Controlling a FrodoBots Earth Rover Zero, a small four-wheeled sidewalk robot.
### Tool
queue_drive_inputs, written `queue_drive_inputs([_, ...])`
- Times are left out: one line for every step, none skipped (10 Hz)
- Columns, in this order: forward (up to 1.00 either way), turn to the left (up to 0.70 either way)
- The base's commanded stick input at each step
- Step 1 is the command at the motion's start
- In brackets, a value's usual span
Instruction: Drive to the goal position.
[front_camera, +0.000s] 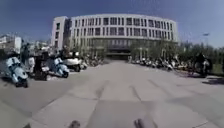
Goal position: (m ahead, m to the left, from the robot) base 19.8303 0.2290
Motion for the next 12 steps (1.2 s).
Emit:
queue_drive_inputs([0.85, 0.00])
queue_drive_inputs([0.85, 0.00])
queue_drive_inputs([0.85, 0.00])
queue_drive_inputs([0.85, 0.00])
queue_drive_inputs([0.85, -0.18])
queue_drive_inputs([0.85, -0.27])
queue_drive_inputs([0.85, -0.34])
queue_drive_inputs([0.85, -0.34])
queue_drive_inputs([0.85, -0.03])
queue_drive_inputs([0.85, 0.00])
queue_drive_inputs([0.85, 0.00])
queue_drive_inputs([0.85, 0.00])
